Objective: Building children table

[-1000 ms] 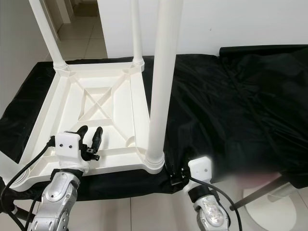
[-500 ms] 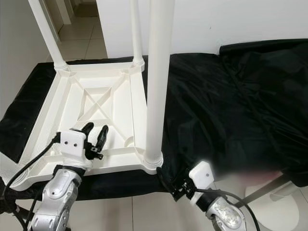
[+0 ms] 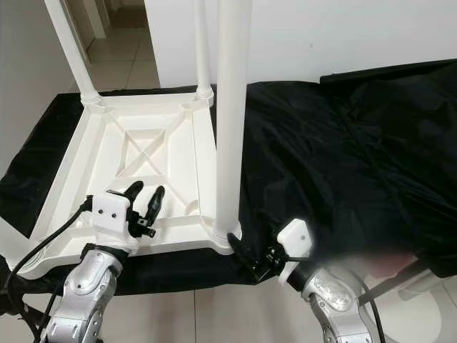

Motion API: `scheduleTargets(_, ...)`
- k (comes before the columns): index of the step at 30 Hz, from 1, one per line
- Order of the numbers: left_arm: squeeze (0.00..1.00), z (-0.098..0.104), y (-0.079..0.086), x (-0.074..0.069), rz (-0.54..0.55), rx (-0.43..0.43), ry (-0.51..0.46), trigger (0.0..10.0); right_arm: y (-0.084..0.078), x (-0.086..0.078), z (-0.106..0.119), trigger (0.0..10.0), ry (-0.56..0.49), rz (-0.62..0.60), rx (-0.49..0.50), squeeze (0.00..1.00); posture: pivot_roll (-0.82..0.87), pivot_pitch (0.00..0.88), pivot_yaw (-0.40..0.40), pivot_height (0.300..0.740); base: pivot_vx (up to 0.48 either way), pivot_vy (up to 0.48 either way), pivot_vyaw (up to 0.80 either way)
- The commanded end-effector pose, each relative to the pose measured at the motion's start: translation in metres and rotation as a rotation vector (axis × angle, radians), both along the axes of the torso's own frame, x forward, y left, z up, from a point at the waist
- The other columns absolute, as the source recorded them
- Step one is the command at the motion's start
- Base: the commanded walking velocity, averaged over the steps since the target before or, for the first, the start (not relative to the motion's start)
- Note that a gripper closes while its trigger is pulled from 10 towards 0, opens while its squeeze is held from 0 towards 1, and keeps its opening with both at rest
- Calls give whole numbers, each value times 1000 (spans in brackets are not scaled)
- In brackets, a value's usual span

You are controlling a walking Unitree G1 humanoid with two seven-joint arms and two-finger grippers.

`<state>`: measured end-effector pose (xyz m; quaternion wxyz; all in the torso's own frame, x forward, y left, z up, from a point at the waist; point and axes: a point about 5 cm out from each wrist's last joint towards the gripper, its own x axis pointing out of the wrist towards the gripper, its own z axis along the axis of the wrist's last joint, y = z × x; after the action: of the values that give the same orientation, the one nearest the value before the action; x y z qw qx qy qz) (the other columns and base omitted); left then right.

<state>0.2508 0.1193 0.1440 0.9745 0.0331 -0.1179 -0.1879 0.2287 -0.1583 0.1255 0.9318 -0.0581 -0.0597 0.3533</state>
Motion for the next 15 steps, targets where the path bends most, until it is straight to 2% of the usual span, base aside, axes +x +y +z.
scheduleTargets(1, 0, -5, -2, -1, -31, 10, 22, 10000, 2, 1, -2, 10000, 19, 17, 6, 0, 11, 23, 13, 740, 0, 0, 0)
scheduleTargets(4, 0, -6, -3, 0, -49, 24, 21, 10000, 6, 4, -2, 10000, 26, 41, 6, 0, 10, 24, 13, 740, 0, 0, 0)
scheduleTargets(5, 0, -6, -8, 2, -72, 47, 14, 10000, 21, 10, -4, 10000, 60, 89, 46, 0, 9, 31, 7, 740, 0, 0, 0)
scheduleTargets(6, 0, -6, -8, 2, -72, 47, 14, 10000, 21, 10, -4, 10000, 60, 89, 46, 0, 9, 31, 7, 740, 0, 0, 0)
scheduleTargets(8, 0, -7, -11, 2, -82, 55, 13, 10000, 32, 15, -6, 10000, 83, 101, 84, 0, 2, 28, 9, 740, 0, 0, 0)
scheduleTargets(10, 0, -7, -11, 2, -82, 55, 13, 10000, 32, 15, -6, 10000, 83, 101, 84, 0, 2, 28, 9, 740, 0, 0, 0)
scheduleTargets(12, 0, -8, -14, 5, -82, 48, 14, 10000, 39, 25, -8, 10000, 65, 52, 92, 0, -4, 30, 1, 740, 0, 0, 0)
scheduleTargets(15, 0, -8, -15, 6, -82, 45, 14, 10000, 40, 30, -8, 10000, 55, 20, 98, 0, -4, 30, 1, 740, 0, 0, 0)
